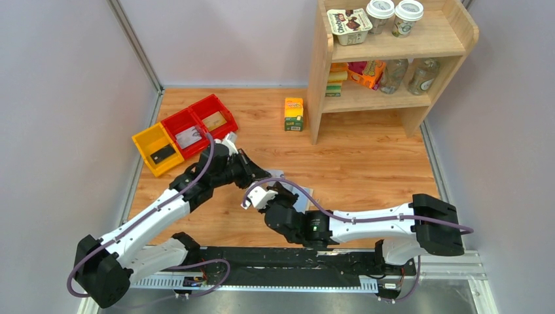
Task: Take the credit cards out of the card holder
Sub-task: Place the credit card in the storage box.
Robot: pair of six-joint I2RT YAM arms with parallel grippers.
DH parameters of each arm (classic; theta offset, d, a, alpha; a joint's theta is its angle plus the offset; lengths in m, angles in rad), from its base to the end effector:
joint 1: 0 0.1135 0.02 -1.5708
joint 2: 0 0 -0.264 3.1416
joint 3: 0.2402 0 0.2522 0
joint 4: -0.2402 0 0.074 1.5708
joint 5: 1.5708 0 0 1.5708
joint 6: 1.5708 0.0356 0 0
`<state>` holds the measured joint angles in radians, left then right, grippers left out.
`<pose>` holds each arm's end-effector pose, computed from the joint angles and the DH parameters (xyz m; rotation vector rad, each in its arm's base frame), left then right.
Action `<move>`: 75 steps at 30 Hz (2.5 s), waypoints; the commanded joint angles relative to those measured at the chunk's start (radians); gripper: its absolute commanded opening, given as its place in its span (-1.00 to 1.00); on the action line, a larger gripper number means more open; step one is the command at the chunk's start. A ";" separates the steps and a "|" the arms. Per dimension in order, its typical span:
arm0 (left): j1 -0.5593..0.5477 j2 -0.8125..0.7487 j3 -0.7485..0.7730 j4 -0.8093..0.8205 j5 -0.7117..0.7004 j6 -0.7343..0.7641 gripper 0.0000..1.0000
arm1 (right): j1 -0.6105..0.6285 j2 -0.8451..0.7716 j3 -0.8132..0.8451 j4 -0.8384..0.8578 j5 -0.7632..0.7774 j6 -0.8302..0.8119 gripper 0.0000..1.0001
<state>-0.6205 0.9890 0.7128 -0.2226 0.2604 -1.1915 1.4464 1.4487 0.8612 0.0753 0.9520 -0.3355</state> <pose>0.1754 -0.1366 0.2731 -0.4869 2.3084 -1.2896 0.0669 0.3015 0.2433 -1.0503 1.5417 -0.2314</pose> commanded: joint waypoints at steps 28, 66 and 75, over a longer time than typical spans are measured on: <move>0.970 0.114 0.114 -0.069 0.158 0.650 -1.00 | -0.507 -0.425 -0.258 -0.115 -0.671 0.658 1.00; 0.976 0.826 0.499 0.173 0.172 0.604 -0.97 | -0.569 -0.393 -0.110 -0.338 -0.823 0.719 1.00; 0.961 0.853 0.574 0.026 0.057 0.641 -0.24 | -0.570 -0.421 -0.097 -0.402 -0.808 0.727 1.00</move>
<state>0.3462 1.8610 1.2259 -0.1257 0.3882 -0.5800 0.8799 1.0550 0.7174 -0.2932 0.1291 0.3748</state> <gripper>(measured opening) 0.316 0.998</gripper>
